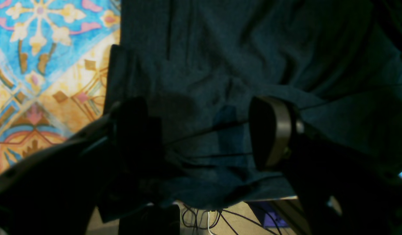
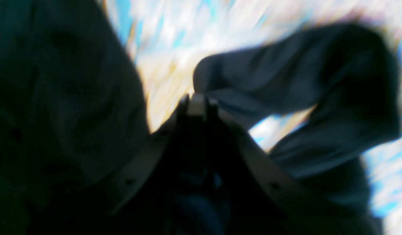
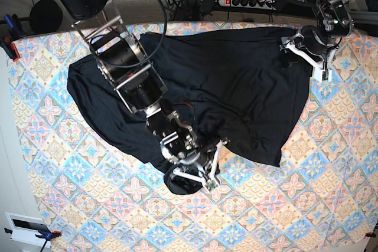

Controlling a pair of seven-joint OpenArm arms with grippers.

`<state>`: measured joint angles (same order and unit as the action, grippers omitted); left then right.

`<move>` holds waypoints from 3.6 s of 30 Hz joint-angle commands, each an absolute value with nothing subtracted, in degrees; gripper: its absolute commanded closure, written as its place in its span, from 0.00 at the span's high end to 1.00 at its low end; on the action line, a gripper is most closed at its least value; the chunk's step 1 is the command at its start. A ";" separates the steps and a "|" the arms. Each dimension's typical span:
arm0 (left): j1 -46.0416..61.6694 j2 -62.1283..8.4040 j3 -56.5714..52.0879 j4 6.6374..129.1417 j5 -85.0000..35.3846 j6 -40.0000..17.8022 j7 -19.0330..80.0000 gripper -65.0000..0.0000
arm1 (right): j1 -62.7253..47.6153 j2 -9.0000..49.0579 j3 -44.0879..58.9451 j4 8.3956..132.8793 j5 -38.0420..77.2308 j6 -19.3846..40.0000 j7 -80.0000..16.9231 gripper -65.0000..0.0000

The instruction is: Layout the t-shirt on the table in an organized manner, then fold the t-shirt properly

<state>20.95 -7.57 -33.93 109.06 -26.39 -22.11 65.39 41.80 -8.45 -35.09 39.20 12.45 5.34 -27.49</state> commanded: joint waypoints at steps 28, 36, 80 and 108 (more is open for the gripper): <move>20.88 -6.81 -34.24 109.93 -27.12 -22.02 64.48 0.69 | 47.69 -9.00 -20.35 43.65 12.88 -3.91 -10.59 0.45; 20.97 -6.46 -34.07 109.93 -27.30 -22.02 64.48 0.69 | 43.21 -9.00 -23.08 54.20 12.97 -3.82 -18.51 0.61; 22.02 -6.81 -34.07 110.02 -27.56 -22.11 64.48 0.69 | 38.29 18.42 -17.54 54.90 13.05 35.30 -40.57 0.60; 22.90 -6.46 -34.15 110.02 -27.65 -22.11 64.48 0.69 | 37.49 16.48 -18.42 38.29 12.97 32.22 -25.71 0.60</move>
